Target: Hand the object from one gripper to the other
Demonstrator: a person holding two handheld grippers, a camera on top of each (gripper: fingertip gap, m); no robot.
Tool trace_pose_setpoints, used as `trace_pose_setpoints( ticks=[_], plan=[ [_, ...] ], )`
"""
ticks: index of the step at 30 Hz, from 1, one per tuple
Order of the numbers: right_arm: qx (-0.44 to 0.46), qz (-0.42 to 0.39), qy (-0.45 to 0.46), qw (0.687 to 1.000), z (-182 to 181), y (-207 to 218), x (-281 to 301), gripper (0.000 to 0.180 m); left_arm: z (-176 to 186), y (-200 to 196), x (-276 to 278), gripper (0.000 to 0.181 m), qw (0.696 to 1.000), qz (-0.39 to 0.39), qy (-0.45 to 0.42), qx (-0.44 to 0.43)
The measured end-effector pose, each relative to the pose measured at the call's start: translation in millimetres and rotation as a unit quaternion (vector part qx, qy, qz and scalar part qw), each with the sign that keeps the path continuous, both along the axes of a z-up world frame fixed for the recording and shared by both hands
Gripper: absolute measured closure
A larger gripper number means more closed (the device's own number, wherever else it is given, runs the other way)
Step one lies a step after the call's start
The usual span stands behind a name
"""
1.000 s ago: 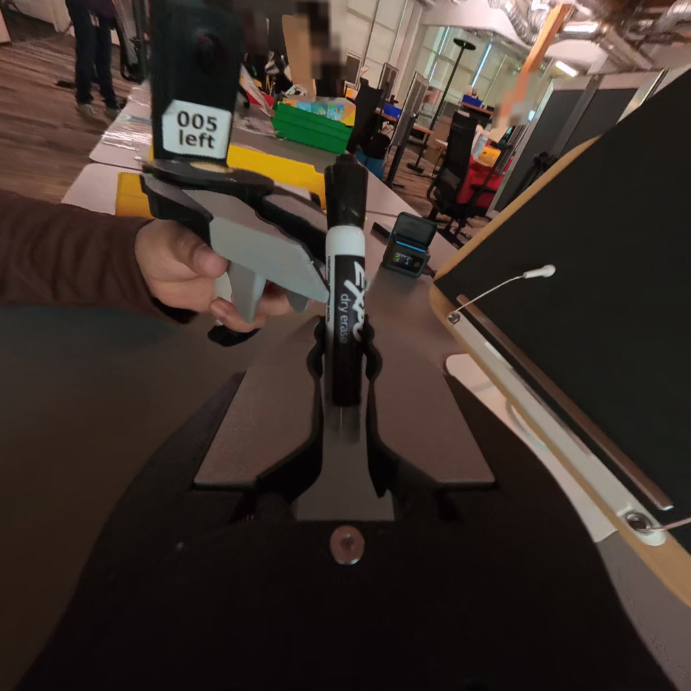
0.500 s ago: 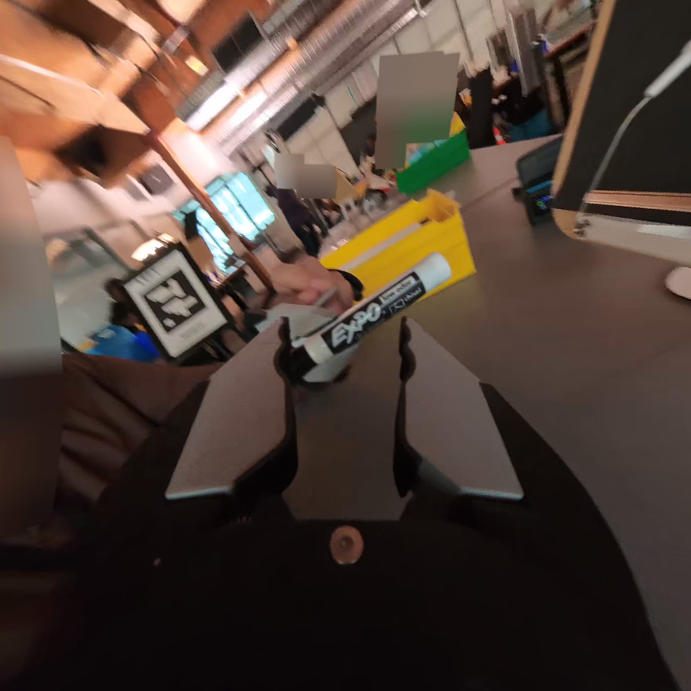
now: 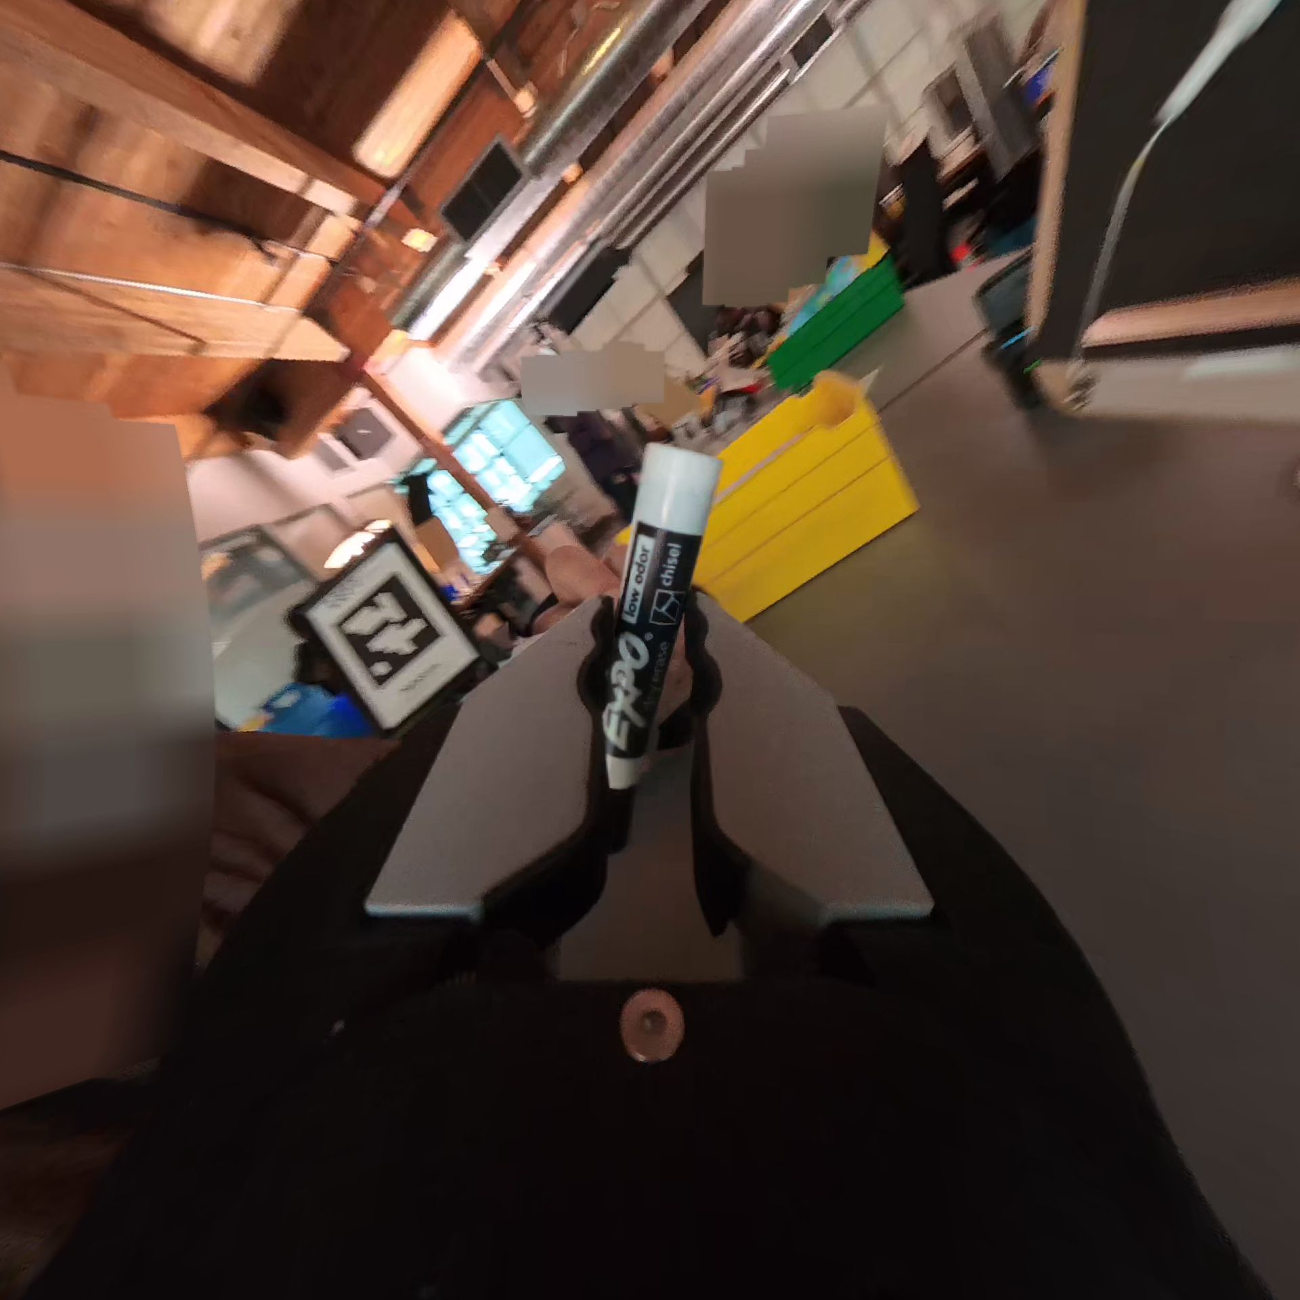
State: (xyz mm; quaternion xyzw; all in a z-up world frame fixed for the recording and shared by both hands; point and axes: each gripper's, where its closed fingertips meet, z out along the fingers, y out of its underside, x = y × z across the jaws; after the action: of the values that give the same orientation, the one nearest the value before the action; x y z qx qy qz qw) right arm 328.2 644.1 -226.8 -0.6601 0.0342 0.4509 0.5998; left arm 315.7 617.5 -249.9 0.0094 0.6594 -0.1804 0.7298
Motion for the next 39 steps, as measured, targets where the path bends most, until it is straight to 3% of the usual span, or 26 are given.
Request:
trace_pose_setpoints(
  ticks=[1, 5, 9, 14, 16, 21, 24, 27, 29, 31, 35, 37, 39],
  plan=[
    [0.007, -0.031, -0.030, 0.999, 1, -1, 8, 0.161, -7, 1, 0, 0.169, 0.997, -0.026, 0.050, -0.058],
    [0.055, -0.145, -0.157, 0.975, 19, -8, 29, 0.162, -5, 21, 5, 0.169, 0.952, -0.055, 0.152, -0.260],
    [0.143, -0.211, -0.249, 0.934, 47, -18, 24, 0.162, 6, 22, 5, 0.155, 0.873, -0.099, 0.226, -0.420],
    [0.166, -0.215, -0.312, 0.910, 47, -9, 0, 0.163, 13, 7, 3, 0.138, 0.778, -0.166, 0.287, -0.533],
    [0.174, -0.196, -0.309, 0.914, 44, -4, -11, 0.163, 12, 5, 3, 0.139, 0.762, -0.178, 0.295, -0.548],
    [0.164, -0.157, -0.299, 0.927, 35, 3, -27, 0.163, 13, 5, 2, 0.165, 0.787, -0.185, 0.278, -0.519],
    [0.119, -0.157, -0.249, 0.948, 28, 3, -8, 0.155, 1, 31, 13, 0.166, 0.832, -0.092, 0.268, -0.477],
    [0.124, -0.175, -0.195, 0.957, 39, -9, 16, 0.145, -13, 77, 22, 0.166, 0.936, 0.084, 0.183, -0.289],
    [0.095, -0.199, -0.195, 0.956, 36, -11, 31, 0.139, -16, 93, 23, 0.166, 0.970, 0.168, 0.125, -0.120],
    [0.058, -0.202, -0.226, 0.951, 24, -7, 34, 0.128, -22, 93, 25, 0.166, 0.975, 0.200, 0.099, -0.007],
    [-0.026, -0.175, -0.359, 0.917, -14, 8, 18, 0.122, -29, 83, 29, 0.166, 0.972, 0.200, 0.068, 0.103],
    [-0.065, -0.157, -0.420, 0.891, -36, 15, 10, 0.126, -25, 72, 26, 0.166, 0.975, 0.174, 0.045, 0.133],
    [-0.100, -0.122, -0.451, 0.879, -58, 17, 2, 0.145, -22, 59, 21, 0.166, 0.978, 0.135, 0.023, 0.158]
  ],
)
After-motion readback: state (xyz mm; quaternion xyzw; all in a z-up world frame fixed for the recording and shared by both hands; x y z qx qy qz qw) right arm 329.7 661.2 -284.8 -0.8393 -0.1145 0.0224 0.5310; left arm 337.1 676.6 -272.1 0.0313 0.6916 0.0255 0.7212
